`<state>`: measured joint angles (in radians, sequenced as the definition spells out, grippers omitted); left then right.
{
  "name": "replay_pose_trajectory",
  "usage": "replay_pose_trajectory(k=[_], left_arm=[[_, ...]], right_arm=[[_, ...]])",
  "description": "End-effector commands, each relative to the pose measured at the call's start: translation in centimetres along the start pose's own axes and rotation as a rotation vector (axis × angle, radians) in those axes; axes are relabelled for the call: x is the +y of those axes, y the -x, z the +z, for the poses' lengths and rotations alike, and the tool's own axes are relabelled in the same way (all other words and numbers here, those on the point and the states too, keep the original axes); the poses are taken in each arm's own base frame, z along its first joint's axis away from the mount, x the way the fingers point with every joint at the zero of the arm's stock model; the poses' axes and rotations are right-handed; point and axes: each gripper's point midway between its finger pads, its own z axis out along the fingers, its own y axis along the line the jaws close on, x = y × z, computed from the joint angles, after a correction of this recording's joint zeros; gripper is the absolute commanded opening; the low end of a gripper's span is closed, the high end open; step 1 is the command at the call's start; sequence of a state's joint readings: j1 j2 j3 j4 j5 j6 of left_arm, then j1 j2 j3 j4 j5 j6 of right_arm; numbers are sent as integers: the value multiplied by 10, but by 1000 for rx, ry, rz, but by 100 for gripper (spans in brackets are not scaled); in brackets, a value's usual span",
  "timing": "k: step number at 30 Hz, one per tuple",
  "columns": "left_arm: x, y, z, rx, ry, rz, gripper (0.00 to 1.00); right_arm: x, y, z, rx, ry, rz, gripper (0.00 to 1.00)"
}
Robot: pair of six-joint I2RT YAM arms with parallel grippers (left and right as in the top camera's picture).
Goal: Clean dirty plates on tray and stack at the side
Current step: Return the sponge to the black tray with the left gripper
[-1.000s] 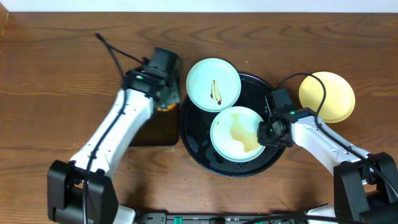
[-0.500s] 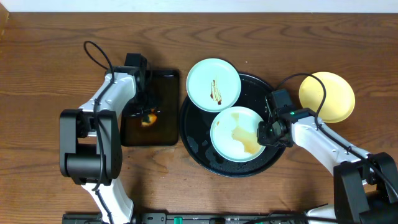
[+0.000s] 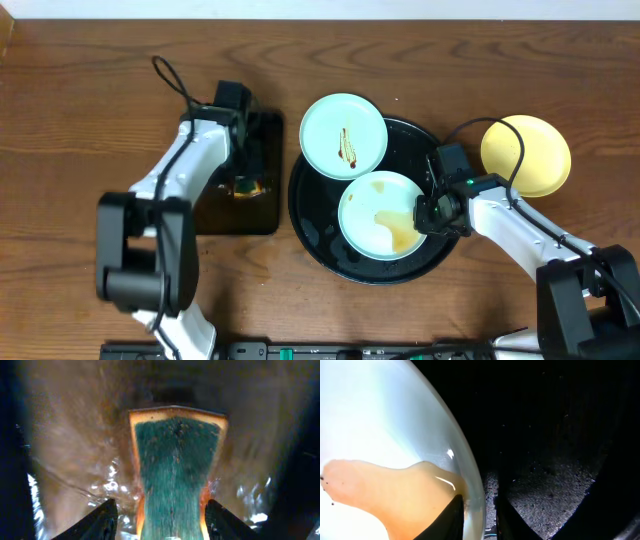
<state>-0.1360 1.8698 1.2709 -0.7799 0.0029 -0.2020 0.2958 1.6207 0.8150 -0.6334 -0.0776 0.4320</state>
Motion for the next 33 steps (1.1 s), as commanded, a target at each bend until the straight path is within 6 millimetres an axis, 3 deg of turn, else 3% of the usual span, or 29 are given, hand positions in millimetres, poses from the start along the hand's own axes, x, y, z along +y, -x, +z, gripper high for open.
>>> replay_pose_trajectory(k=[1,5,6,9,13,17,18,22,27,33], left_arm=[[2,4,-43,-95,-16,-4,59],[4,-4,-46,-70,-10,-29,59],[4,-4,-46,-71,-10,-32,59],[4,-4,-46,-71,-10,-39,59],[4,-4,-46,-71,-11,-39,59],[4,-4,-46,-71,-10,-39,59],[4,-4,-46,-71,-11,-39,59],[4,-4,-46,-71,-10,-39,59],[4,-4,-46,-71,-10,-39,59],[4,-4,-46,-71,-10,-39,59]], right_arm=[[-18,-13,11,33,-71,3,22],[-21,-21,25,17,-51,11,25],[-21,-22,29,6,-42,10,22],[-16,-15,31,-27,-15,6,1],[-9,-1,24,-62,3,-33,1],[2,32,-15,-169,5,-91,1],[3,46,-34,-241,-4,-98,1],[1,63,-71,-379,-38,-194,1],[3,63,-84,-416,-33,-226,1],[-20,73,-95,-468,-189,-278,1]])
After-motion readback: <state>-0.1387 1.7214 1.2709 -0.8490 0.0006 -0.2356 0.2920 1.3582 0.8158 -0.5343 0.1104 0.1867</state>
